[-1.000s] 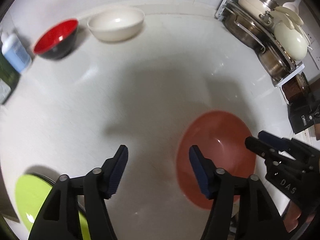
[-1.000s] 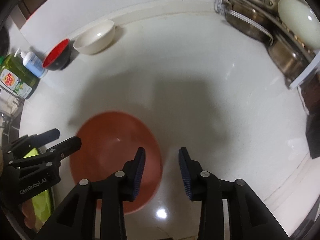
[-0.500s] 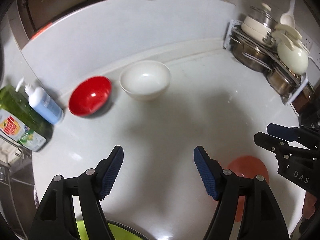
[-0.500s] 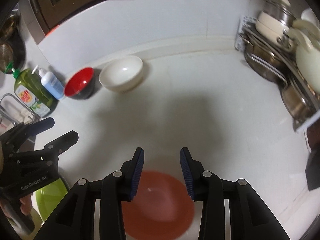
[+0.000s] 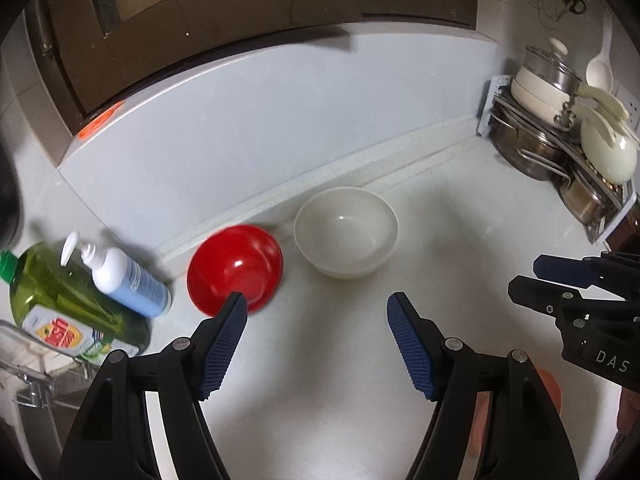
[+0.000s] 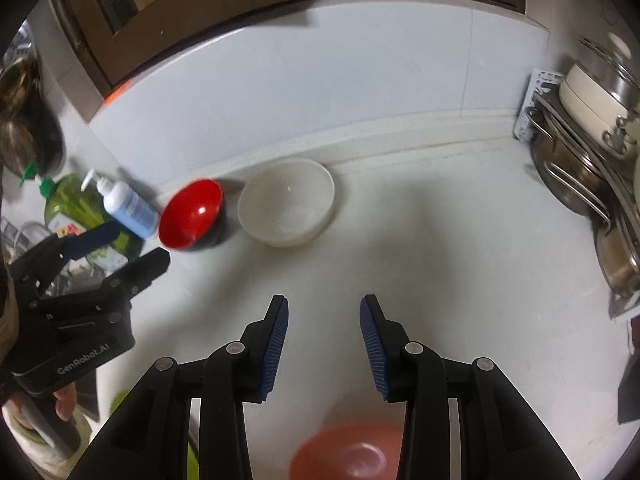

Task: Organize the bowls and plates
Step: 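Move both tools over to the white bowl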

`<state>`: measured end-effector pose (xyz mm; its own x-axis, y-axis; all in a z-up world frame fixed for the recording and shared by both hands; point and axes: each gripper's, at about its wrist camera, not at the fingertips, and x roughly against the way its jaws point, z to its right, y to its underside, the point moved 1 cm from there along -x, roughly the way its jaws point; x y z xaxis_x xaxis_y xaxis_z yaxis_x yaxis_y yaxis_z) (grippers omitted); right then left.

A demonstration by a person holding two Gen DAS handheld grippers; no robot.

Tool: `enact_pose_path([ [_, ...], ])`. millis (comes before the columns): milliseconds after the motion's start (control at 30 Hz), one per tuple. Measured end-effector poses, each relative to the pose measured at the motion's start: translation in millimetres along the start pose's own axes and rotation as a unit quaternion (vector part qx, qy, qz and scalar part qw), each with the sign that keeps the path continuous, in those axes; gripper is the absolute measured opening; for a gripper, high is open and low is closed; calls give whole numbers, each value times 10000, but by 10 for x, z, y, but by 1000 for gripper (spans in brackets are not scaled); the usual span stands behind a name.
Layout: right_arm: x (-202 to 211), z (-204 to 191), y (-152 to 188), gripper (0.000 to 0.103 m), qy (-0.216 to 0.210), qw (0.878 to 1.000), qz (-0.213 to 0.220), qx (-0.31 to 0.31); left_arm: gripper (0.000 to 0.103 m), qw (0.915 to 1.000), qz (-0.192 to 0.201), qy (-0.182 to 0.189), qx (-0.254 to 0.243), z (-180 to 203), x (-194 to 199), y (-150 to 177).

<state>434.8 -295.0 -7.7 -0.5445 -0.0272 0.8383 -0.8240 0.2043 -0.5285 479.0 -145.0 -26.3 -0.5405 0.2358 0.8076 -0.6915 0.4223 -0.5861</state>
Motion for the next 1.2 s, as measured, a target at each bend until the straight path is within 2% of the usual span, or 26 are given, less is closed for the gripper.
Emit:
enact_pose_path([
  [267, -312, -74, -315, 39, -81, 9994, -164, -310, 71, 9998, -176, 106, -78, -168, -359, -317],
  [667, -1026, 31, -619, 39, -37, 9947, -588, -839, 64, 9969, -653, 313, -294, -325, -1258, -716],
  [1067, -1603, 112, -685, 39, -148, 9859, -1069, -1278, 44, 9903, -1304, 460, -162, -389, -2028, -794],
  [1200, -1711, 150, -696, 38, -134, 9841, -1146, -1353, 39, 9892, -1376, 501, -71, -398, -2185, -780],
])
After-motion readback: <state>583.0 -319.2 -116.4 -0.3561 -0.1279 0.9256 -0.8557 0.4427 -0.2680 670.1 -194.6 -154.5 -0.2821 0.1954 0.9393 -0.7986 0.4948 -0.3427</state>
